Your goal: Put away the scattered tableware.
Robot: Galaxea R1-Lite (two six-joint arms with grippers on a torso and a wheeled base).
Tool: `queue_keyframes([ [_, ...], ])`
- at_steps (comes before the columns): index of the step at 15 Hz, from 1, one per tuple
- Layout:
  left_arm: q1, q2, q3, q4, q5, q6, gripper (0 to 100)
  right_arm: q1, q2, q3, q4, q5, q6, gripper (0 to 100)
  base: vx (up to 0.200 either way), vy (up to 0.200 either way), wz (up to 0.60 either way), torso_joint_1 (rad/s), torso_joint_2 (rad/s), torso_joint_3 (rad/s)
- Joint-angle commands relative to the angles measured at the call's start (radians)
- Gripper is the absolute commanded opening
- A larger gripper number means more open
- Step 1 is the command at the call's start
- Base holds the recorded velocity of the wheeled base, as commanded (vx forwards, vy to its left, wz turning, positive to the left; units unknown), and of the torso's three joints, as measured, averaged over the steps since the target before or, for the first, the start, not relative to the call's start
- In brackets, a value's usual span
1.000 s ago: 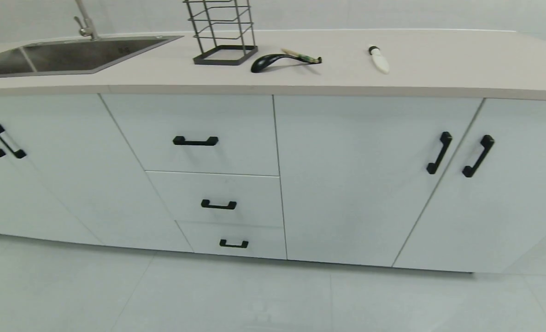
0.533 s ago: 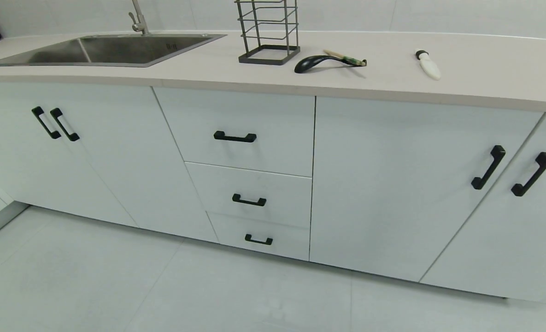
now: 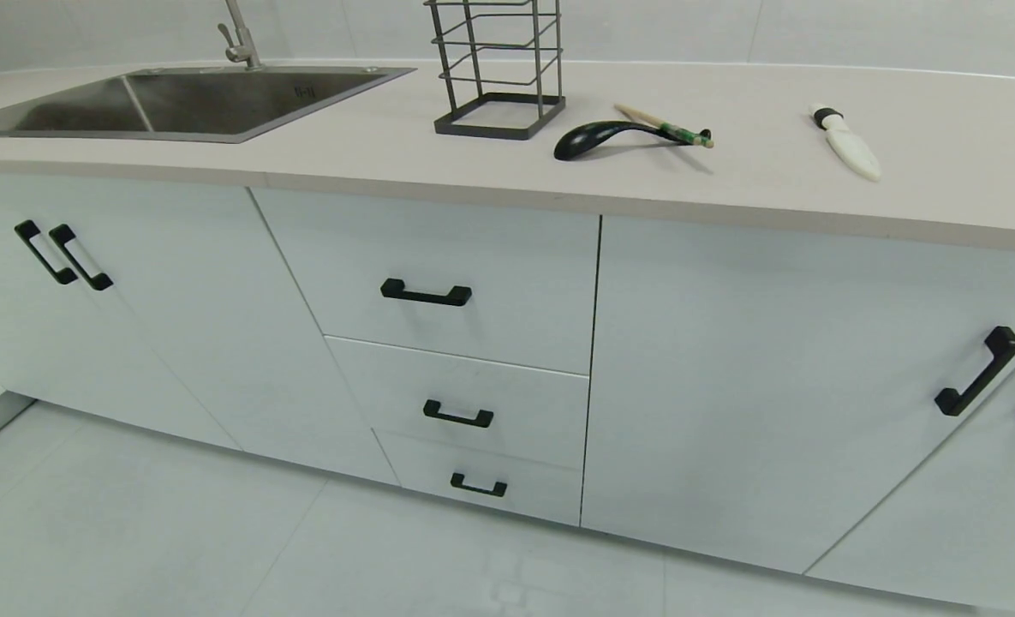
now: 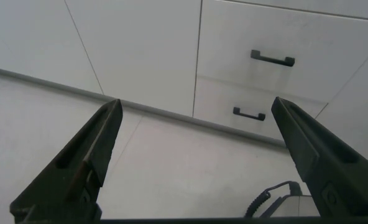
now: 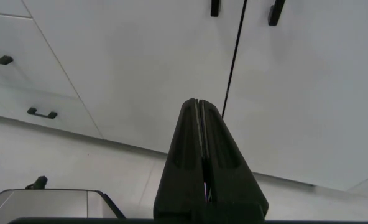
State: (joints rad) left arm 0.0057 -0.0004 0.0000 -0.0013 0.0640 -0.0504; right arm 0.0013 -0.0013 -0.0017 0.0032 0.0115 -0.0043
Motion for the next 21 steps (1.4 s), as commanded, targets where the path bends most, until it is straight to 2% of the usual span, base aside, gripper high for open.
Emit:
queue_keyframes([
  [1,0.0,0.0,0.0,0.0,0.0,0.001,100,0.0,0.001,0.0,0.0,0.001,0.0,0,0.0,0.2,0.0,-0.002,0.0,0.007],
  [3,0.0,0.0,0.0,0.0,0.0,0.001,100,0.0,0.001,0.0,0.0,0.001,0.0,0,0.1,0.2,0.0,0.005,0.0,0.002],
  [11,0.0,0.0,0.0,0.0,-0.001,0.004,100,0.0,0.001,0.0,0.0,0.001,0.001,0,0.0,0.0,0.0,0.0,0.0,0.0],
  [15,0.0,0.0,0.0,-0.002,-0.001,0.017,100,0.0,0.001,0.0,0.0,0.001,0.001,0,0.2,0.0,0.0,0.002,0.0,0.001],
  [17,0.0,0.0,0.0,0.0,-0.001,0.003,100,0.0,0.001,0.0,0.0,0.001,0.0,0,0.0,0.0,0.0,0.0,0.0,0.0],
  [21,0.0,0.0,0.0,0.0,-0.001,0.004,100,0.0,0.001,0.0,0.0,0.001,0.0,0,0.0,0.0,0.0,0.0,0.0,0.0],
])
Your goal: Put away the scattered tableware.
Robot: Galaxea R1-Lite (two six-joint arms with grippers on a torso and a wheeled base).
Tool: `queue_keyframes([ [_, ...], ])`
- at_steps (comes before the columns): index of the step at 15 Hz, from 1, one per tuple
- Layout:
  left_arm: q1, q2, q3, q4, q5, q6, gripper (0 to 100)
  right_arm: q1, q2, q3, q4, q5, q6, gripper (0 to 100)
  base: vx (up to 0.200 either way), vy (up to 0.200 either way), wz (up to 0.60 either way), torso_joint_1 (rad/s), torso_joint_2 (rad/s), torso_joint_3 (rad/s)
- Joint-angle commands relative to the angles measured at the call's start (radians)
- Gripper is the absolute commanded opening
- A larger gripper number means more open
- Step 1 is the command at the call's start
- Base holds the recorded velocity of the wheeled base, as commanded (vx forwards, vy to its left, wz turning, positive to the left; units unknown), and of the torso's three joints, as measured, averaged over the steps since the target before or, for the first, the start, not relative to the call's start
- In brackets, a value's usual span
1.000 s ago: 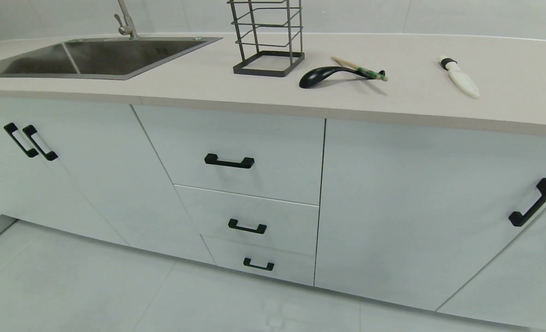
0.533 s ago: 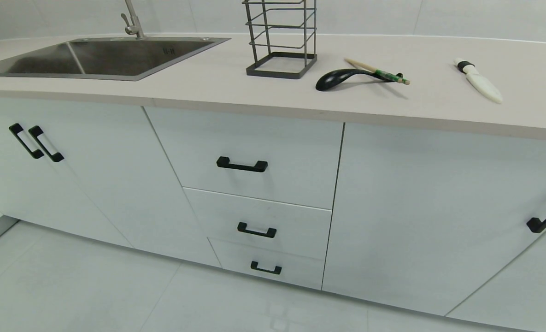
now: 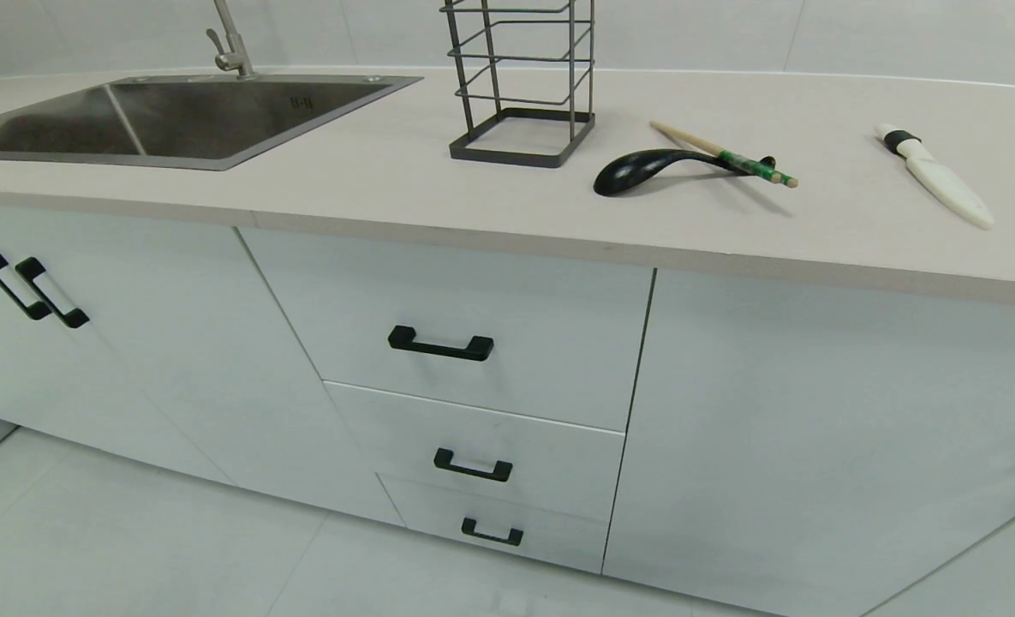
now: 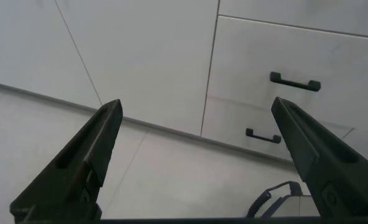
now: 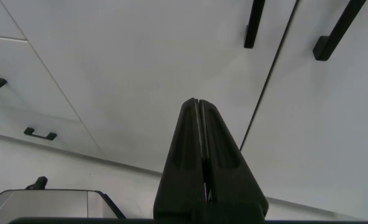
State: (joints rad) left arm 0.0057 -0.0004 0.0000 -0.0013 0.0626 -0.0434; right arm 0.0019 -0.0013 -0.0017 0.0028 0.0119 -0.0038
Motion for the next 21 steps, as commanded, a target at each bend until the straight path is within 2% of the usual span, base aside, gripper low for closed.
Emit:
queue_keyframes([
  [1,0.0,0.0,0.0,0.0,0.0,0.004,100,0.0,0.001,0.0,0.0,0.0,-0.001,0,0.0,0.0,0.0,0.0,0.0,0.0],
  [4,0.0,0.0,0.0,-0.008,0.0,0.002,100,0.0,0.001,0.0,0.0,0.0,-0.001,0,0.0,0.0,0.0,0.0,0.0,0.0],
  [6,0.0,0.008,-0.071,-0.154,-0.027,0.014,100,0.0,0.001,0.0,0.0,0.0,-0.001,0,0.0,0.0,0.0,0.0,0.0,0.0],
  [7,0.0,0.023,-0.103,-0.14,-0.043,0.025,100,0.0,0.001,0.0,0.0,0.0,-0.001,0,0.0,0.0,0.0,0.0,0.0,0.0],
  [8,0.0,0.04,-0.144,-0.088,-0.059,0.077,100,0.0,0.001,0.0,0.0,0.0,-0.001,0,0.0,0.0,0.0,0.0,0.0,0.0],
  [9,-0.001,0.05,-0.176,-0.048,-0.078,0.152,100,0.0,0.001,0.0,0.0,0.0,-0.001,0,0.0,0.0,0.0,0.0,0.0,0.0],
  [11,-0.001,0.151,-0.227,-0.016,-0.162,0.297,100,0.0,0.001,0.0,0.0,0.0,-0.001,0,0.0,0.0,0.0,0.0,0.0,0.0],
  [12,-0.001,0.212,-0.258,-0.016,-0.216,0.385,100,0.0,0.001,0.0,0.0,0.0,-0.001,0,0.0,0.0,0.0,0.0,0.0,0.0],
  [14,-0.001,0.378,-0.328,-0.014,-0.325,0.606,100,0.0,0.001,0.0,0.0,0.0,-0.001,0,0.0,0.0,0.0,0.0,0.0,0.0],
  [15,-0.001,0.419,-0.347,-0.014,-0.352,0.66,100,0.0,0.001,0.0,0.0,0.0,-0.001,0,0.0,0.0,0.0,0.0,0.0,0.0],
  [16,-0.001,0.496,-0.373,-0.011,-0.389,0.748,100,0.0,0.001,0.0,0.0,0.0,-0.001,0,0.0,0.0,0.0,0.0,0.0,0.0],
  [17,-0.001,0.525,-0.374,-0.011,-0.398,0.795,100,0.0,0.001,0.0,0.0,0.0,-0.001,0,0.0,0.0,0.0,0.0,0.0,0.0],
  [19,-0.013,0.573,-0.371,0.001,-0.414,0.863,100,0.0,0.001,0.0,0.0,0.0,-0.001,0,0.0,0.0,0.0,0.0,0.0,0.0],
  [20,-0.013,0.573,-0.371,0.001,-0.414,0.863,100,0.0,0.001,0.0,0.0,0.0,-0.001,0,0.0,0.0,0.0,0.0,0.0,0.0],
  [21,-0.047,0.611,-0.371,0.006,-0.417,0.919,100,0.0,0.001,0.0,0.0,0.0,-0.001,0,0.0,0.0,0.0,0.0,0.0,0.0],
])
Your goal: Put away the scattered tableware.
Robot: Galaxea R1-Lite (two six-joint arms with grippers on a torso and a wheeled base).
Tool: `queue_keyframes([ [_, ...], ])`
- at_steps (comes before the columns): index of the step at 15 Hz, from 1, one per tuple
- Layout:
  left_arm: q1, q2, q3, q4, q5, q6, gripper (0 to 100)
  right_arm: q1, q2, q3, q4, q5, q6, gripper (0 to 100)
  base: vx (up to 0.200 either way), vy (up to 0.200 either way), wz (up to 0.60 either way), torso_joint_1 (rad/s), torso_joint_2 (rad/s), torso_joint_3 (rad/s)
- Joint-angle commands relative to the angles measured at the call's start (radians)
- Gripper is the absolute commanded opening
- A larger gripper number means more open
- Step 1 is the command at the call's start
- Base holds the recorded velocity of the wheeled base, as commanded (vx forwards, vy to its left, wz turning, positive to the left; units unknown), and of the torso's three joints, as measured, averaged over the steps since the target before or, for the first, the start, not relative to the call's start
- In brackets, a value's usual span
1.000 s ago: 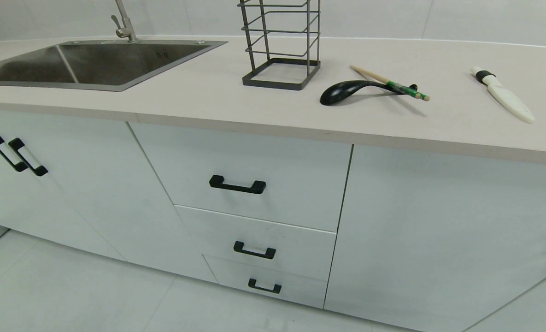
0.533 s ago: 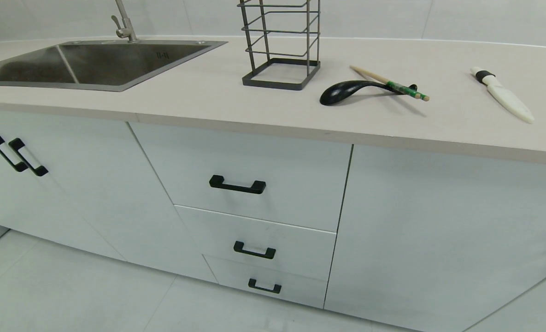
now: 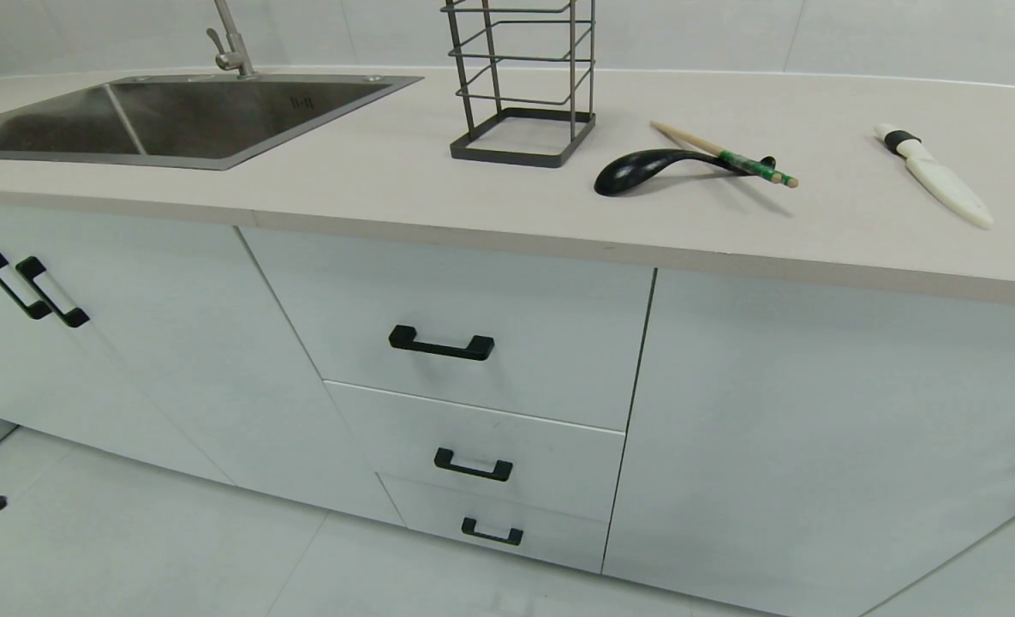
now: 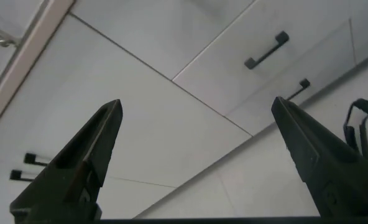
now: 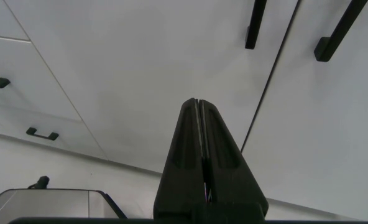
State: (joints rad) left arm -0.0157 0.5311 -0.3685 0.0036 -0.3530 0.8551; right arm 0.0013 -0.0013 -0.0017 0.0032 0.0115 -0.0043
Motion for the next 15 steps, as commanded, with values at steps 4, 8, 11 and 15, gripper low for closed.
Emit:
queue_keyframes([
  [4,-0.167,0.227,-0.01,0.07,0.0,0.153,100,0.0,0.001,0.0,0.0,0.001,0.0,0,0.0,0.0,0.0,0.0,0.0,0.0],
  [8,-0.24,0.388,-0.007,0.076,0.009,0.22,100,0.0,0.001,0.0,0.0,0.001,0.0,0,0.0,0.0,0.0,0.0,0.0,0.0],
  [11,-0.314,0.555,-0.015,0.072,0.089,0.34,100,0.0,0.001,0.0,0.0,0.001,0.0,0,0.0,0.0,0.0,0.0,0.0,0.0],
  [15,-0.38,0.718,-0.059,0.062,0.127,0.401,100,0.0,0.001,0.0,0.0,0.001,0.0,0,0.0,0.0,0.0,0.0,0.0,0.0],
])
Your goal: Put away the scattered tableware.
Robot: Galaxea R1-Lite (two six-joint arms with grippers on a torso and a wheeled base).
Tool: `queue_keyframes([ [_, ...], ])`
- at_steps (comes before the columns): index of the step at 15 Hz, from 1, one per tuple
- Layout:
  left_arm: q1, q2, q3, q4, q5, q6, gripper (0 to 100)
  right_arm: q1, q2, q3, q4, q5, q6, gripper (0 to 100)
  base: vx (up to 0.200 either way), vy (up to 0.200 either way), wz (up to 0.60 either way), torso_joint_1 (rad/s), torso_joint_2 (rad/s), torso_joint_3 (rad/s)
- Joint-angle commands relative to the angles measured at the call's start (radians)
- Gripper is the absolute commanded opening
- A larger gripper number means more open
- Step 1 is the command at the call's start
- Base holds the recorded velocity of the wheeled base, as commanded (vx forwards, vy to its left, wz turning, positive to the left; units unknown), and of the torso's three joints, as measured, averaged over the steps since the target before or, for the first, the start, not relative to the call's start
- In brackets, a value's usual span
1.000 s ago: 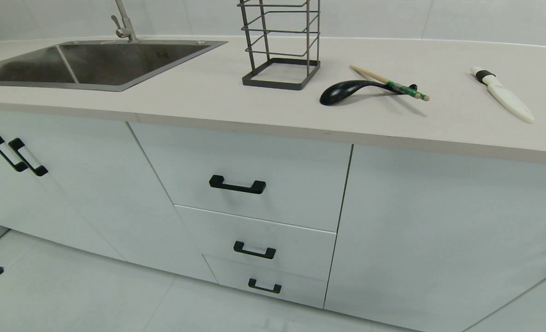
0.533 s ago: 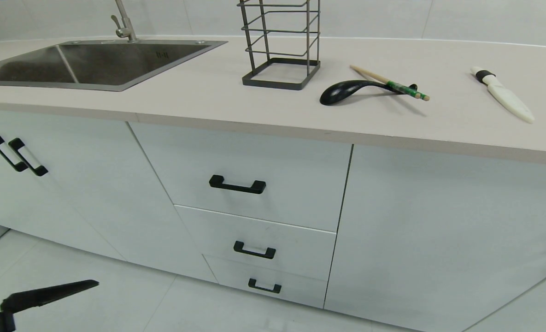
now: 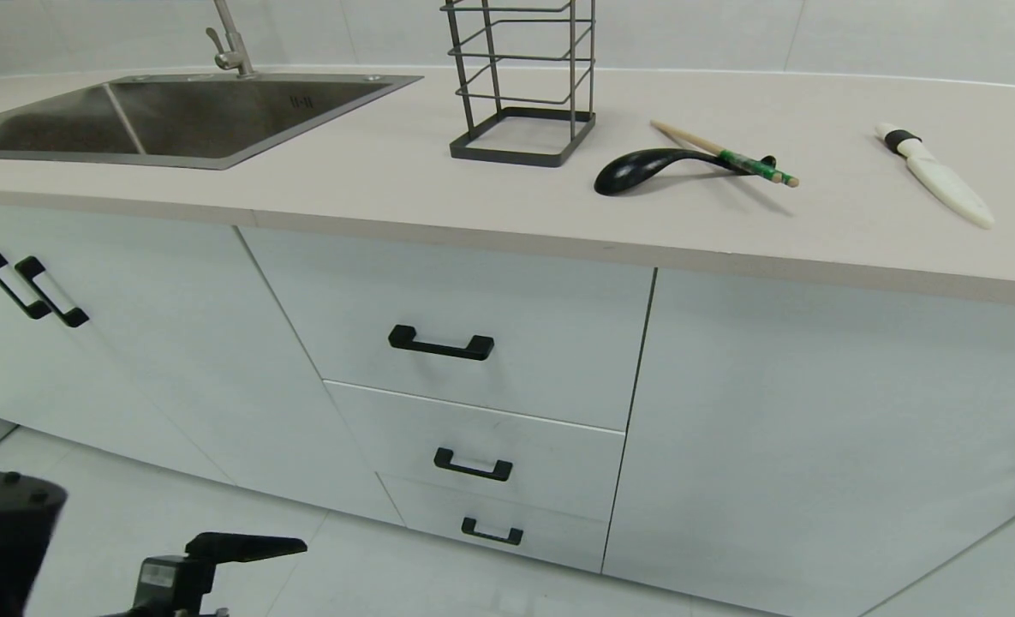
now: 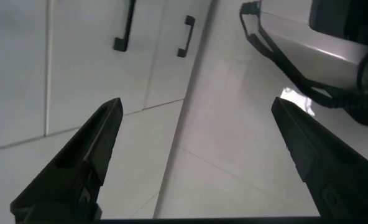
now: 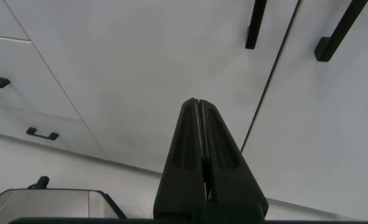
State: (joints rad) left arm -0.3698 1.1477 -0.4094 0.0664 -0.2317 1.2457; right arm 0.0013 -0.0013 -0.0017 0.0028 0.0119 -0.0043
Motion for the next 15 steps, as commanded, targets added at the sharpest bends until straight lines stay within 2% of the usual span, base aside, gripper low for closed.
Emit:
queue_keyframes([
  [1,-0.026,0.126,-0.022,-0.016,0.008,0.009,100,0.0,0.001,0.0,0.0,0.0,0.0,0,0.0,0.0,0.0,0.0,0.0,0.0],
  [10,-0.031,0.474,-0.114,-0.224,0.069,0.011,100,0.0,0.001,0.0,0.0,0.0,0.0,0,0.0,0.0,0.0,0.0,0.0,0.0],
  [15,-0.037,0.57,-0.181,-0.28,0.114,0.006,100,0.0,0.001,0.0,0.0,0.0,0.0,0,0.0,0.0,0.0,0.0,0.0,0.0],
])
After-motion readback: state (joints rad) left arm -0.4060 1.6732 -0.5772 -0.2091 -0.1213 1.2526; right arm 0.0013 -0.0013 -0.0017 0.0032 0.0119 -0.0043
